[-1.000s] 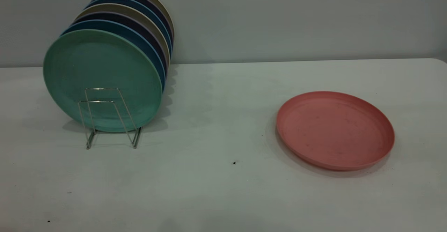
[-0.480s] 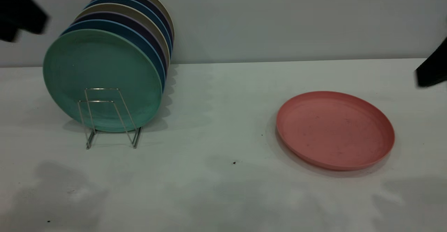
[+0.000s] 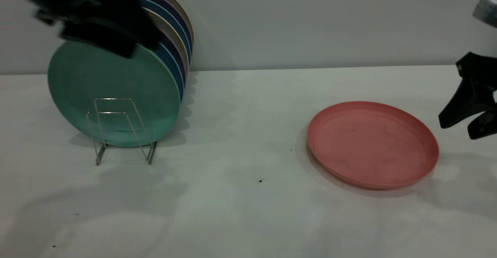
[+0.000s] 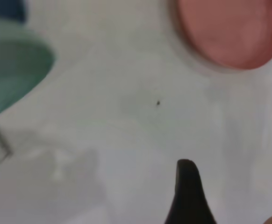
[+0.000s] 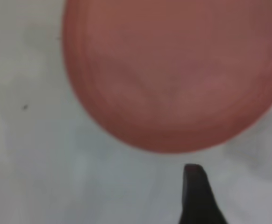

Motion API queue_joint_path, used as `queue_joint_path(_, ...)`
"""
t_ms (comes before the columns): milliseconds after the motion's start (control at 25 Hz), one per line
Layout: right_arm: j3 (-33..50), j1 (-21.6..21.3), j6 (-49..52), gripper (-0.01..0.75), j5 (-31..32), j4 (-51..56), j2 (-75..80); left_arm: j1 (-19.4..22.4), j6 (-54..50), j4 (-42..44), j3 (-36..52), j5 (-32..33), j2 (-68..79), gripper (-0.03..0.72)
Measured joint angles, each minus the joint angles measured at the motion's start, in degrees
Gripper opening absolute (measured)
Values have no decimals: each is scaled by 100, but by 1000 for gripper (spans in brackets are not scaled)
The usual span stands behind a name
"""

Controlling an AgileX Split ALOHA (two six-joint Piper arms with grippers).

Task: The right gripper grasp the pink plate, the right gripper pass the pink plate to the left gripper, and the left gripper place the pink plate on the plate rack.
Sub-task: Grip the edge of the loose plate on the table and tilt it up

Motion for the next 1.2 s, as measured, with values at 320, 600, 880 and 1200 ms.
queue_joint_path(320, -1072, -434, -247, 459, 405, 438, 1439, -656, 2, -42, -429, -369, 930, 545)
queue_joint_path(600, -1643, -445, -440, 459, 530, 627, 2350, -801, -1, -54, -434, -384, 980, 545)
queue_joint_path(880, -1776, -445, -1024, 457, 823, 1338, 2701, -801, -48, -54, -434, -384, 980, 545)
queue_joint_path(1200, -1782, -445, -1684, 241, 1144, 2114, 2987, -801, -54, -54, -434, -395, 980, 545)
